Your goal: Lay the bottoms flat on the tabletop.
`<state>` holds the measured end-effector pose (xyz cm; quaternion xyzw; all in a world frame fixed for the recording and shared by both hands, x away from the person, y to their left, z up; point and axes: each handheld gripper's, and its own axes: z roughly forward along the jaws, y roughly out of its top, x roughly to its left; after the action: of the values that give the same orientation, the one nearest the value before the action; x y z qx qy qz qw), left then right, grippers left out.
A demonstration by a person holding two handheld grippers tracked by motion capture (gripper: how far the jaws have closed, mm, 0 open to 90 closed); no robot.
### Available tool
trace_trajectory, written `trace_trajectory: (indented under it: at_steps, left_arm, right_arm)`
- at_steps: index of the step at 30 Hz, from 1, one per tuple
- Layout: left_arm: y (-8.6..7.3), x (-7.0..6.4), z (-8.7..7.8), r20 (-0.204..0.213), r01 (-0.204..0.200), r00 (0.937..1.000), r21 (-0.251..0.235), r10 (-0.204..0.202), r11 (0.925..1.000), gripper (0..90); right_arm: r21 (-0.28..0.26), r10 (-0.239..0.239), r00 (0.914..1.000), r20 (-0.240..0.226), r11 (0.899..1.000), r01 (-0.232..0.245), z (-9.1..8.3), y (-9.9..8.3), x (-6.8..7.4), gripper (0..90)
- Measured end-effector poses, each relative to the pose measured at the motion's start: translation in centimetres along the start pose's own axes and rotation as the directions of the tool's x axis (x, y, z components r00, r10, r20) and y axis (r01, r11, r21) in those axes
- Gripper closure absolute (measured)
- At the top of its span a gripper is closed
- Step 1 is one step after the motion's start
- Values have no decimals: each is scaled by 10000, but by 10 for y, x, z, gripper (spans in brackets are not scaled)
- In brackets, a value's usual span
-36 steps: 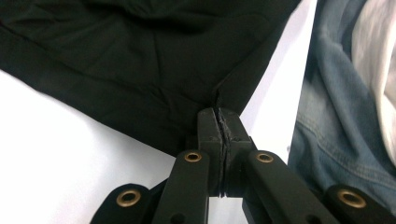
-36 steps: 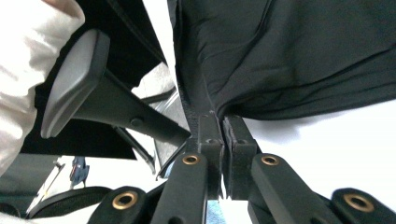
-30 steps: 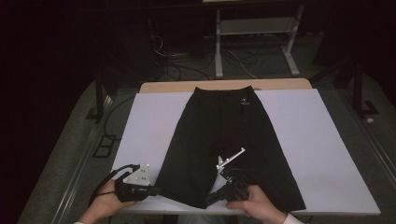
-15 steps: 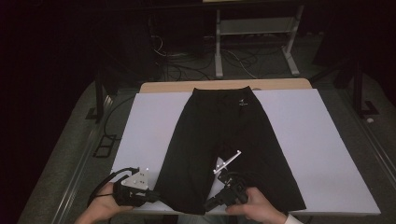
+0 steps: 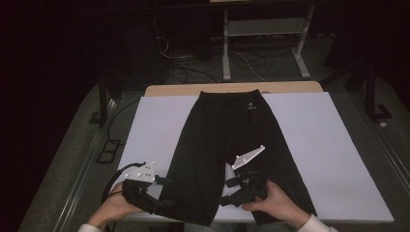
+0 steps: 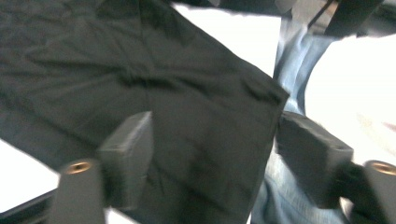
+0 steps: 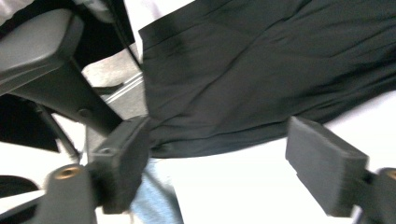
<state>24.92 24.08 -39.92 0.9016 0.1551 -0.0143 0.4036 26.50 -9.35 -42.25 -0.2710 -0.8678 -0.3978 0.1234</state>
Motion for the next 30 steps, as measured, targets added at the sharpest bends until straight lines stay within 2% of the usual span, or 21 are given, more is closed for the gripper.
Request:
trace_trajectory:
  at_steps: [5,7,10,14,18,26,30]
  left_arm:
    - [12,2,11,105,82,9999,-54,-82,10000,56]
    - [17,3,16,103,144,9998,-7,-144,9999,4]
    - [24,3,23,19,161,9999,-154,-161,9998,0]
    - [33,6,29,-84,114,9999,-387,-117,9992,0]
    - [43,10,38,-112,205,9997,-709,-214,9973,0]
    - [55,16,50,-174,390,9990,-1032,-410,9939,0]
    - [57,19,50,-371,645,9968,-1476,-707,9869,0]
  right_arm:
    - [-382,85,9996,279,9992,-75,-20,2,-11,118]
    - [-507,43,9987,511,9987,-17,-29,2,-14,23]
    - [-757,59,9955,950,9971,13,-43,0,-16,0]
    - [-1255,197,9915,1289,9921,-34,-63,-3,-23,0]
    - [-1499,344,9853,1673,9887,-91,-78,-7,-30,0]
    - [-1944,681,9773,2006,9805,-284,-100,-21,-42,0]
    - [-2276,881,9728,2144,9730,-379,-111,-29,-48,0]
